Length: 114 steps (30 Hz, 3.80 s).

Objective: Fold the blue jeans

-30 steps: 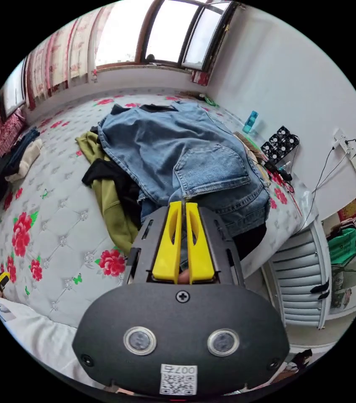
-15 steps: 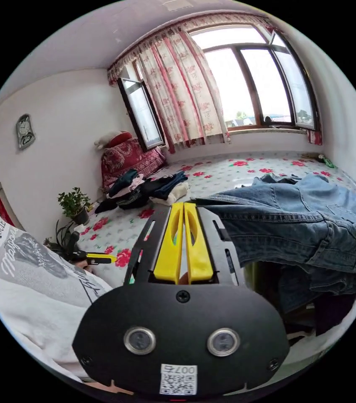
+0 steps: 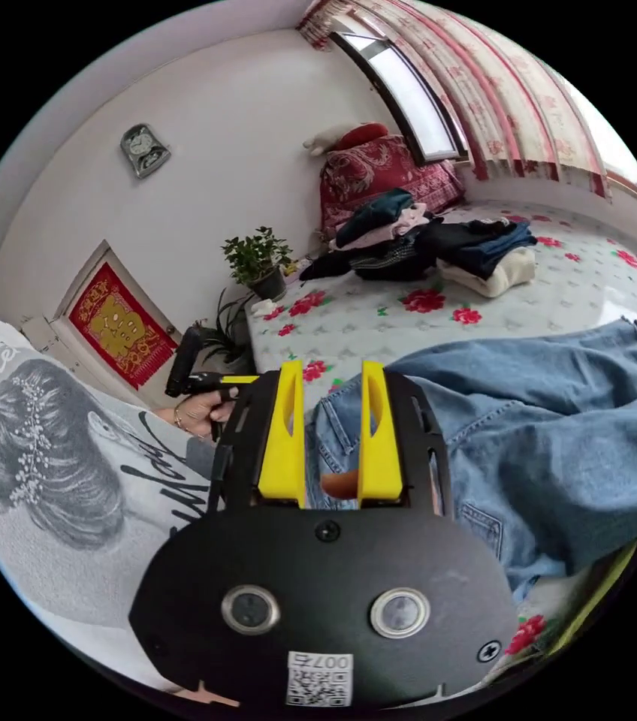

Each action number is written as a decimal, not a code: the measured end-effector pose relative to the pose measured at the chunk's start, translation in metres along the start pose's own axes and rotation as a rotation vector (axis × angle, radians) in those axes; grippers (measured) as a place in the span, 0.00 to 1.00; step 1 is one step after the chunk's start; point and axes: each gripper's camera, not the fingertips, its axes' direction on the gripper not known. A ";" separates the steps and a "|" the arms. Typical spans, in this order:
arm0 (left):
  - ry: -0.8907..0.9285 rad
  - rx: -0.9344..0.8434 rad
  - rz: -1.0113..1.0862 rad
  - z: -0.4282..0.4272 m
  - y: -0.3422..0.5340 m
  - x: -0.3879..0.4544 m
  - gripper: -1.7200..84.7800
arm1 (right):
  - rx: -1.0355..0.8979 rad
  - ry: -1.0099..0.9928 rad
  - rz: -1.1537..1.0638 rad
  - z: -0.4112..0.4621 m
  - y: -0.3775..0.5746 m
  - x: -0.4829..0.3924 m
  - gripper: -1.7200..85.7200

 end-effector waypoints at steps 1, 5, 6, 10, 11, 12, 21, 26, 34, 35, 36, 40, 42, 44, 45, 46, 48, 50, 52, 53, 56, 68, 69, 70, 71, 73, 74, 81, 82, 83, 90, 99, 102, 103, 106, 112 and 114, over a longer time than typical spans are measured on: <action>-0.009 -0.006 -0.018 -0.003 -0.001 -0.008 0.09 | -0.023 0.082 0.086 -0.006 0.012 0.026 0.12; 0.016 -0.066 0.032 0.017 -0.014 0.002 0.13 | -0.060 0.275 0.441 -0.041 0.073 0.105 0.14; 0.030 -0.084 0.043 0.025 -0.018 0.006 0.14 | -0.067 0.322 0.566 -0.054 0.098 0.125 0.14; 0.075 -0.265 0.144 0.105 -0.045 0.042 0.17 | -0.117 0.471 0.839 -0.076 0.165 0.157 0.14; 0.047 -0.348 0.187 0.135 -0.052 0.054 0.17 | -0.124 0.474 0.860 -0.075 0.171 0.160 0.14; 0.021 -0.385 0.207 0.149 -0.055 0.059 0.16 | -0.131 0.473 0.888 -0.072 0.179 0.165 0.14; -0.083 -0.392 0.444 0.145 -0.170 0.064 0.04 | -0.258 0.450 0.721 -0.016 0.131 0.187 0.05; -0.384 -0.195 0.483 0.052 -0.316 -0.013 0.04 | -0.272 -0.052 0.302 0.070 0.021 0.142 0.03; -0.640 -0.072 -0.008 -0.031 -0.377 -0.162 0.10 | -0.354 -0.360 -0.225 0.174 -0.151 0.028 0.07; -0.611 -0.060 -0.065 -0.040 -0.352 -0.176 0.10 | -0.356 -0.359 -0.194 0.173 -0.151 0.037 0.07; -0.589 -0.059 -0.093 -0.043 -0.337 -0.182 0.11 | -0.348 -0.345 -0.115 0.166 -0.144 0.061 0.08; -0.516 -0.051 -0.262 -0.061 -0.209 -0.198 0.11 | -0.280 -0.101 0.352 0.098 -0.070 0.189 0.10; -0.493 -0.064 -0.386 -0.067 -0.156 -0.201 0.11 | -0.179 0.034 0.602 0.040 -0.019 0.238 0.10; -0.411 -0.062 -0.576 -0.073 -0.099 -0.208 0.11 | -0.061 0.196 0.823 -0.022 0.032 0.266 0.11; -0.377 -0.058 -0.650 -0.074 -0.080 -0.210 0.12 | 0.015 0.308 0.937 -0.061 0.061 0.273 0.11; -0.365 -0.057 -0.683 -0.074 -0.074 -0.211 0.12 | 0.082 0.419 1.028 -0.094 0.084 0.275 0.11; -0.332 -0.048 -0.739 -0.070 -0.068 -0.214 0.13 | 0.145 0.532 1.114 -0.125 0.106 0.275 0.11; -0.324 -0.106 -0.760 -0.050 -0.081 -0.220 0.14 | 0.143 0.558 1.167 -0.135 0.118 0.283 0.11; -0.281 -0.144 -0.822 -0.032 -0.089 -0.228 0.14 | 0.102 0.535 1.173 -0.125 0.119 0.301 0.10; -0.291 -0.163 -0.854 -0.030 -0.096 -0.228 0.12 | 0.090 0.527 1.181 -0.121 0.119 0.306 0.09; -0.310 -0.163 -0.776 -0.043 -0.124 -0.210 0.05 | 0.068 0.490 1.151 -0.107 0.099 0.322 0.04; -0.249 -0.023 -0.511 -0.168 -0.118 -0.115 0.04 | 0.341 0.311 0.501 -0.256 0.036 0.191 0.02; -0.240 -0.054 -0.536 -0.159 -0.106 -0.114 0.04 | 0.282 0.332 0.575 -0.250 0.061 0.190 0.02; -0.242 -0.070 -0.546 -0.152 -0.100 -0.114 0.05 | 0.201 0.361 0.668 -0.236 0.088 0.193 0.02; -0.245 -0.109 -0.560 -0.137 -0.089 -0.112 0.05 | 0.166 0.372 0.719 -0.229 0.103 0.195 0.03; -0.250 -0.165 -0.590 -0.117 -0.074 -0.110 0.06 | 0.106 0.425 0.945 -0.205 0.160 0.199 0.04; -0.260 -0.191 -0.608 -0.109 -0.066 -0.107 0.07 | 0.111 0.438 0.979 -0.203 0.170 0.198 0.04; -0.443 -0.174 -0.568 -0.130 -0.071 -0.074 0.05 | 0.179 0.522 0.869 -0.180 0.141 0.181 0.07; -0.463 -0.144 -0.557 -0.135 -0.078 -0.067 0.05 | 0.170 0.506 0.824 -0.169 0.124 0.184 0.08; -0.460 -0.117 -0.545 -0.138 -0.087 -0.061 0.05 | 0.162 0.495 0.801 -0.162 0.115 0.186 0.08; -0.374 -0.126 -0.430 -0.105 -0.157 -0.044 0.07 | 0.063 0.453 0.595 -0.069 0.004 0.207 0.11; -0.391 -0.181 -0.250 -0.031 -0.309 -0.074 0.09 | -0.132 0.521 0.444 0.039 -0.121 0.249 0.14; -0.390 -0.193 -0.232 -0.007 -0.345 -0.095 0.10 | -0.211 0.565 0.397 0.077 -0.156 0.269 0.14; -0.386 -0.197 -0.237 0.006 -0.362 -0.108 0.10 | -0.245 0.581 0.377 0.093 -0.169 0.278 0.14; -0.379 -0.215 -0.254 0.040 -0.396 -0.141 0.11 | -0.351 0.611 0.323 0.140 -0.197 0.301 0.15; -0.414 -0.297 -0.243 0.101 -0.433 -0.191 0.14 | -0.586 0.608 0.231 0.233 -0.227 0.346 0.16; -0.420 -0.337 -0.224 0.116 -0.434 -0.197 0.13 | -0.717 0.597 0.214 0.260 -0.222 0.355 0.14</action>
